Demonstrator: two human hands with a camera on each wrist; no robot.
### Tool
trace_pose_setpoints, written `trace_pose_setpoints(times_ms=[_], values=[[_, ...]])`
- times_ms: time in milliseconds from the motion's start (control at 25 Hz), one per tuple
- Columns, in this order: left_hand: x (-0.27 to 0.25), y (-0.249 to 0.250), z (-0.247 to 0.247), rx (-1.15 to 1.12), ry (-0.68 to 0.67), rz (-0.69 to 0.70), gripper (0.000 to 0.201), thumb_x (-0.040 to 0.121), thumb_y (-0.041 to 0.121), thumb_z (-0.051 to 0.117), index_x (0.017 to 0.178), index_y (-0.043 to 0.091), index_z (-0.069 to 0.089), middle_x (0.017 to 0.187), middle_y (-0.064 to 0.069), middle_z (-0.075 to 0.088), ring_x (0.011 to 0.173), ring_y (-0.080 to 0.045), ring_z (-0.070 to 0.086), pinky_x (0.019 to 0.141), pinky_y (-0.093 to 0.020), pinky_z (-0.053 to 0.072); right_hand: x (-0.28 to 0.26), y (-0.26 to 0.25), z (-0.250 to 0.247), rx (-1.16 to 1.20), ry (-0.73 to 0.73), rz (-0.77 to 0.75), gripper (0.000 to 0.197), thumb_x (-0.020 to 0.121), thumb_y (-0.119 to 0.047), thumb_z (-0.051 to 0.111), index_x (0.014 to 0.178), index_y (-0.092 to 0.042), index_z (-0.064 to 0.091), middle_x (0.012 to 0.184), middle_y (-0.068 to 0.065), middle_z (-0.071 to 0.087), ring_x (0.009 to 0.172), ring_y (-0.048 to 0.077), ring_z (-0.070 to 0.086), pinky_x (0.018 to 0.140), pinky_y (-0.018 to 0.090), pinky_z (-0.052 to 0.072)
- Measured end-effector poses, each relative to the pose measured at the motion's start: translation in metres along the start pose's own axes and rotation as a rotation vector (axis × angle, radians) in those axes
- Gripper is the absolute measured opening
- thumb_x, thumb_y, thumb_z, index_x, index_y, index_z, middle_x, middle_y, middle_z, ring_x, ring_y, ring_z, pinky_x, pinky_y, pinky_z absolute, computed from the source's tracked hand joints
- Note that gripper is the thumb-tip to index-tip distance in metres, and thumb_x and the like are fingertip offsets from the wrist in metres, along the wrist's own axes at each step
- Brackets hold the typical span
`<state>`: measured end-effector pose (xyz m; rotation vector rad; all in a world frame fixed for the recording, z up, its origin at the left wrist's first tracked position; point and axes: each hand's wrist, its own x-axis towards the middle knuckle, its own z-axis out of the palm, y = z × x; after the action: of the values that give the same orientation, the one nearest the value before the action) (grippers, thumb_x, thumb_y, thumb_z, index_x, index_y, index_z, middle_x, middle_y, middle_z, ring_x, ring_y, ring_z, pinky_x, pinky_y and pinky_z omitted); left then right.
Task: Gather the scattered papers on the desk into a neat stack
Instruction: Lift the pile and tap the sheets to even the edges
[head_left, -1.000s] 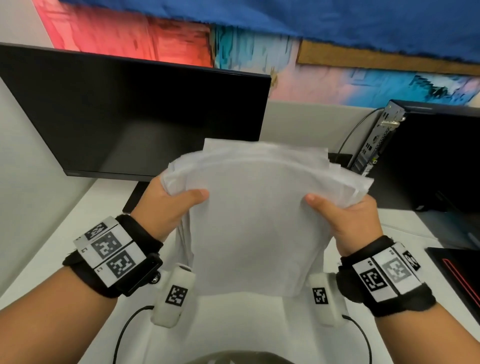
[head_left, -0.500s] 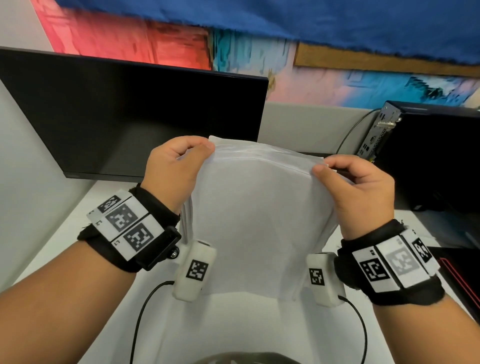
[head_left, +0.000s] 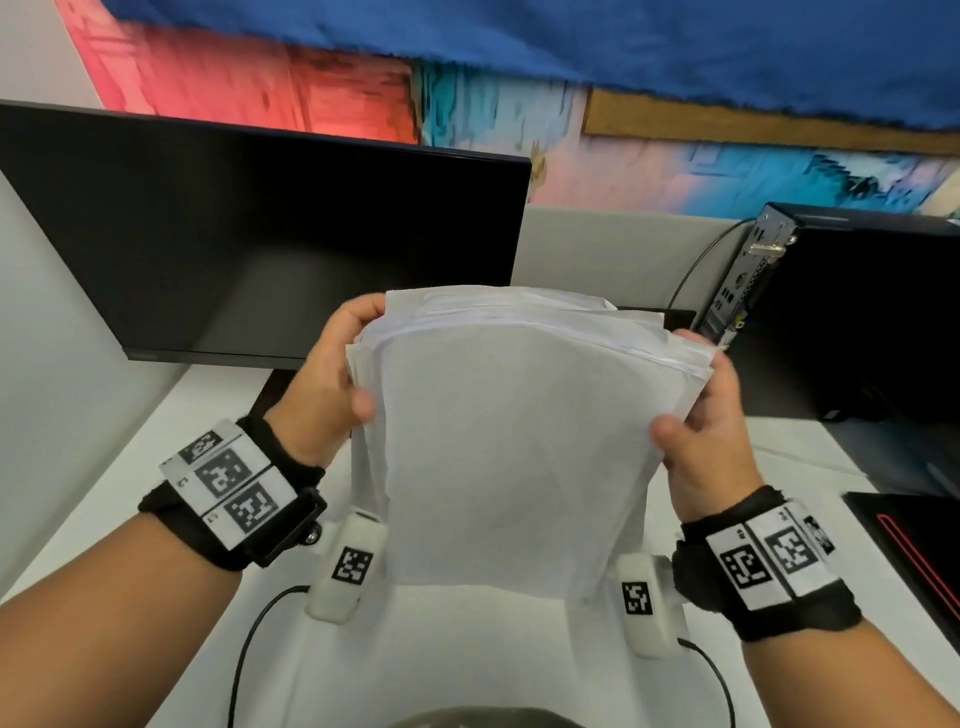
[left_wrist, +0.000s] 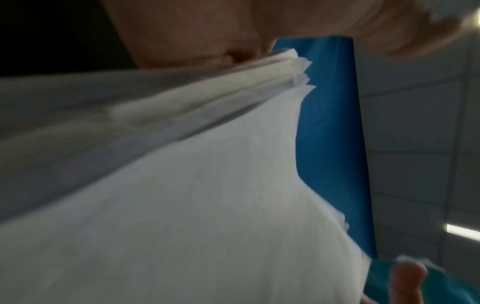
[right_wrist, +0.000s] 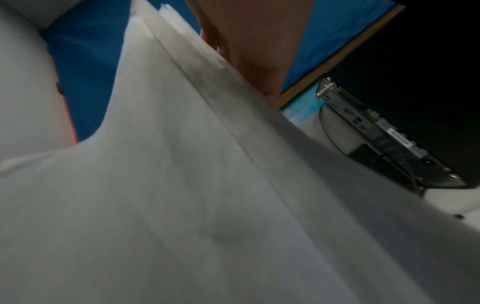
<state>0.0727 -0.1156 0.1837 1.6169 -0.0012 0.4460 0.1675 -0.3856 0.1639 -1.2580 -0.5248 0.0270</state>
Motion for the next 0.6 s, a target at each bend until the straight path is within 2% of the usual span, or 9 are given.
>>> trace_pose_setpoints(times_ms=[40,80,160,200,280,400,480,600], values=[[-0.005,-0.007,0.001,0.051,-0.046,-0.013,0.096,0.041,0.054,0.085,0.123,0.022,0.046,0.12,-0.002,0.059,0.108,-0.016,0.062,0.086,-0.042,0.055,-0.004,0.007,0.001,-0.06,0.014,0.053,0.07,0.051,-0.01,0.077,0.116,-0.022,0.05,0.106,-0.007,0.069,0.099,0.014,0.066,0.073,0.028,0.057],[-0.012,-0.012,0.004,0.111,-0.043,-0.02,0.094,0.045,0.046,0.087,0.125,0.021,0.046,0.121,-0.001,0.06,0.11,-0.013,0.061,0.089,-0.039,0.055,-0.008,0.013,0.003,-0.121,0.06,0.11,0.064,0.055,-0.006,0.081,0.112,-0.02,0.056,0.102,-0.004,0.071,0.098,0.019,0.068,0.071,0.029,0.057],[-0.019,-0.014,0.015,0.168,0.149,-0.033,0.058,0.063,0.025,0.082,0.115,0.02,0.056,0.104,0.007,0.066,0.094,0.003,0.065,0.082,-0.025,0.057,-0.014,0.016,0.011,-0.146,0.204,0.181,0.032,0.069,-0.003,0.076,0.092,-0.022,0.067,0.081,-0.007,0.076,0.085,0.02,0.071,0.063,0.024,0.057],[-0.021,-0.014,0.019,0.154,0.254,-0.013,0.039,0.071,0.017,0.077,0.106,0.021,0.06,0.096,0.011,0.066,0.085,0.01,0.065,0.076,-0.017,0.056,-0.016,0.017,0.012,-0.116,0.233,0.178,0.023,0.072,-0.003,0.072,0.085,-0.022,0.068,0.075,-0.009,0.075,0.077,0.017,0.072,0.06,0.022,0.056],[-0.023,-0.009,0.02,0.088,0.309,0.063,0.027,0.075,0.016,0.073,0.098,0.026,0.062,0.089,0.015,0.068,0.082,0.01,0.065,0.07,-0.009,0.052,-0.017,0.012,0.015,-0.033,0.204,0.154,0.019,0.071,-0.005,0.07,0.084,-0.019,0.068,0.072,-0.008,0.075,0.07,0.01,0.072,0.059,0.021,0.055],[-0.026,0.006,0.009,0.073,0.199,0.143,0.039,0.063,0.029,0.073,0.1,0.031,0.063,0.093,0.017,0.072,0.091,-0.004,0.068,0.077,-0.02,0.055,-0.015,-0.004,0.016,0.004,0.131,0.077,0.031,0.062,-0.005,0.072,0.091,-0.015,0.066,0.077,-0.008,0.075,0.073,0.008,0.071,0.062,0.02,0.055],[-0.026,0.013,0.003,0.066,0.058,0.199,0.049,0.059,0.029,0.075,0.104,0.04,0.06,0.099,0.017,0.07,0.094,-0.007,0.067,0.08,-0.025,0.055,-0.008,-0.017,0.014,-0.096,0.084,-0.062,0.045,0.058,-0.003,0.079,0.093,-0.025,0.062,0.082,-0.011,0.073,0.079,0.006,0.068,0.067,0.02,0.054],[-0.022,0.022,0.003,0.042,-0.112,0.228,0.053,0.06,0.034,0.077,0.108,0.047,0.059,0.115,0.016,0.066,0.109,-0.011,0.062,0.087,-0.026,0.052,0.002,-0.036,0.015,-0.236,-0.047,-0.28,0.05,0.064,-0.018,0.078,0.106,-0.034,0.055,0.097,-0.005,0.066,0.09,0.005,0.064,0.078,0.018,0.05]])
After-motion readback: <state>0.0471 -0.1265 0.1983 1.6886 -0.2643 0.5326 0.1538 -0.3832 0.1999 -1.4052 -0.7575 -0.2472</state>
